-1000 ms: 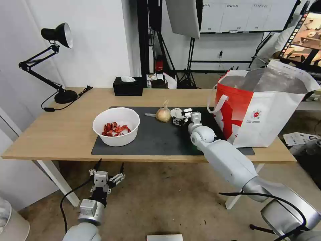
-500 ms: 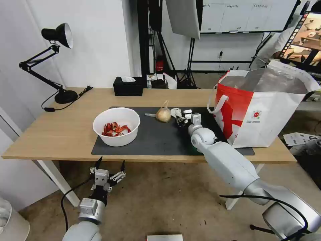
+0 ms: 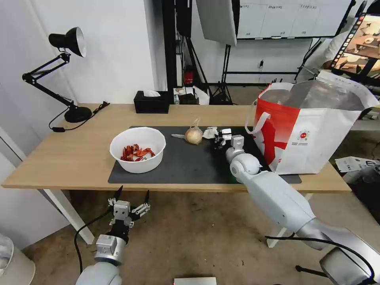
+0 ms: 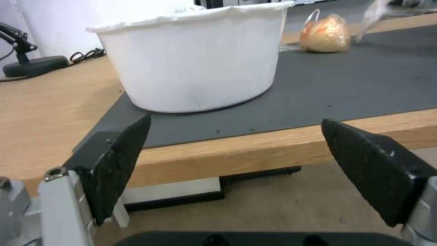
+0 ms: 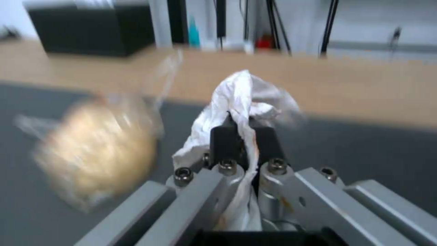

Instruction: Pick up the trash from the table and place it into the takeout bag.

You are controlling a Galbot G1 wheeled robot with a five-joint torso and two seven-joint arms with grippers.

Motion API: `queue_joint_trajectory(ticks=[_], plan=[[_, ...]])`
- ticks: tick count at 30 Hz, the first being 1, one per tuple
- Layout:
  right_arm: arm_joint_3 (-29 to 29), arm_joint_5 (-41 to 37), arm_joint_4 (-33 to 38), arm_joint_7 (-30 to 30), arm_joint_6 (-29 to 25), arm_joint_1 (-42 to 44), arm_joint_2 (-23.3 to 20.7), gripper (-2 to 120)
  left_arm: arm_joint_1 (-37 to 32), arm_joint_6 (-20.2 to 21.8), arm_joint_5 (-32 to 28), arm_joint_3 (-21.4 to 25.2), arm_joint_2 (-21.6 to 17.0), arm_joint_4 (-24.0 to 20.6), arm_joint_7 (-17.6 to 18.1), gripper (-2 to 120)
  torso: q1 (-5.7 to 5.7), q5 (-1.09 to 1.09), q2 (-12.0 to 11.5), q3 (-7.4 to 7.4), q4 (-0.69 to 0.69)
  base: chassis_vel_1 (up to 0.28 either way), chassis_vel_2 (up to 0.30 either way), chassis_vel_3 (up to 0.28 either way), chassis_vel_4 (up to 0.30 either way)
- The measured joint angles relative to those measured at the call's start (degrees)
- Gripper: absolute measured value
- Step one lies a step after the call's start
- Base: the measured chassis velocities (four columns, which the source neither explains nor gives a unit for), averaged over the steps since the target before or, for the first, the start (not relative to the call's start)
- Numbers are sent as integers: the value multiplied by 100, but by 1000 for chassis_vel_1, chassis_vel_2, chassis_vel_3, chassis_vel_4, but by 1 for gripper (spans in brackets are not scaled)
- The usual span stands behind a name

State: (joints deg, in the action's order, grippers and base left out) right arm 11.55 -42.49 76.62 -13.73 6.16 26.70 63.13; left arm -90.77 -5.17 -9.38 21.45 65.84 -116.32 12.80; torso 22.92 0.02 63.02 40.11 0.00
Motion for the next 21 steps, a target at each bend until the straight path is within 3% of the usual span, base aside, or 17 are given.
queue_joint_trajectory(ticks=[2,5,6,10,11,14,21], plan=[[-91,4,372,12,-107,132,-169,0,-2,-2,-1,-1,1,-22,2,100,0,-1,1,0,0,0,0,0,0],[-485,-2,1480,65,-409,544,-707,0,-6,-9,-6,-2,5,-83,8,100,-1,0,0,0,-1,0,0,0,0],[-485,-2,1480,65,-409,544,-707,0,-6,-9,-6,-2,5,-83,8,100,-1,0,0,0,-1,0,0,0,0],[-1123,-196,2794,-370,-623,769,-1487,0,-39,-62,-7,-5,3,-159,10,100,0,0,1,-1,-1,0,0,0,0],[-1123,-196,2794,-370,-623,769,-1487,0,-39,-62,-7,-5,3,-159,10,100,0,0,1,-1,-1,0,0,0,0],[-1499,-604,3249,-927,-407,564,-2093,0,-76,-116,1,-44,15,-234,6,100,0,-1,1,-1,-1,0,0,0,0],[-1907,-1207,3013,-1558,328,187,-2728,0,-87,-118,21,-123,36,-378,-5,100,0,0,1,-1,-1,0,0,0,0]])
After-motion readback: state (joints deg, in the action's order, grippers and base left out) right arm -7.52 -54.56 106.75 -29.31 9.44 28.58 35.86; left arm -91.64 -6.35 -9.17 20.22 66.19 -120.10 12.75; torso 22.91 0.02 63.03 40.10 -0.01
